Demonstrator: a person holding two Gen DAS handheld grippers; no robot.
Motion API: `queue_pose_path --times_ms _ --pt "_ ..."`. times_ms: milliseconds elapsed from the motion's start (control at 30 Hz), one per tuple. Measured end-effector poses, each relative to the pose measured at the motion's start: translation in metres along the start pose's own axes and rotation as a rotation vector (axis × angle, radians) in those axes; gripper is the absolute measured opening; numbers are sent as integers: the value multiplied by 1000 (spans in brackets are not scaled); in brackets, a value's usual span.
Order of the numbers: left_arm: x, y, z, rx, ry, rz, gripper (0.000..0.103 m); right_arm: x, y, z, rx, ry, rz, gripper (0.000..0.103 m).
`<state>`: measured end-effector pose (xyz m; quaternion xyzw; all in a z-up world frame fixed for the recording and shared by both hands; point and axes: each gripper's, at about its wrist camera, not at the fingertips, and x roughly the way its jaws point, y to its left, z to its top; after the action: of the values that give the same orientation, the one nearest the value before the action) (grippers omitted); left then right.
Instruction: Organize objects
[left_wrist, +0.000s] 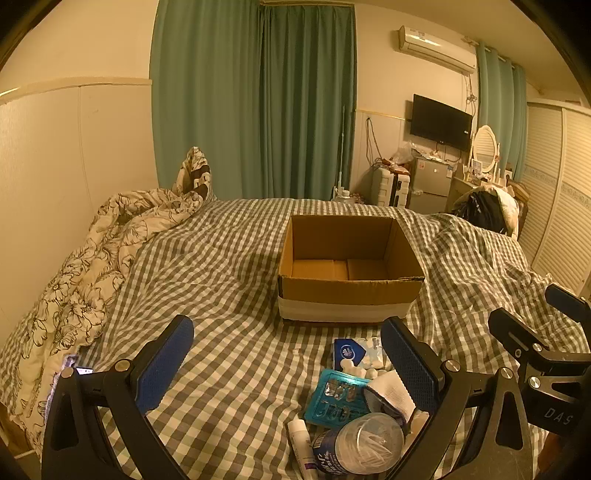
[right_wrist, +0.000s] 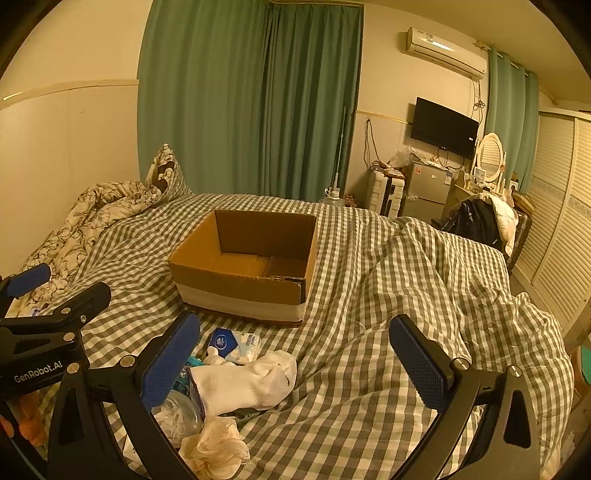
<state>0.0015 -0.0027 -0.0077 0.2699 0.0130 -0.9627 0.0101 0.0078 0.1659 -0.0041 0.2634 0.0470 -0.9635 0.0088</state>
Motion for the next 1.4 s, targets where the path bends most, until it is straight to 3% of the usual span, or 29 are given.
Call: queue_pose_path --times_ms 900,1200,1400 --pt "-23 -13 1 19 6 -6 103 -36 3 10 -8 -35 31 103" --pt "-15 -16 -14 27 64 -9 103 -30 4 -11 -29 41 59 103" --pt "5 -16 -41 57 147 7 103 13 7 -51 -56 208 79 97"
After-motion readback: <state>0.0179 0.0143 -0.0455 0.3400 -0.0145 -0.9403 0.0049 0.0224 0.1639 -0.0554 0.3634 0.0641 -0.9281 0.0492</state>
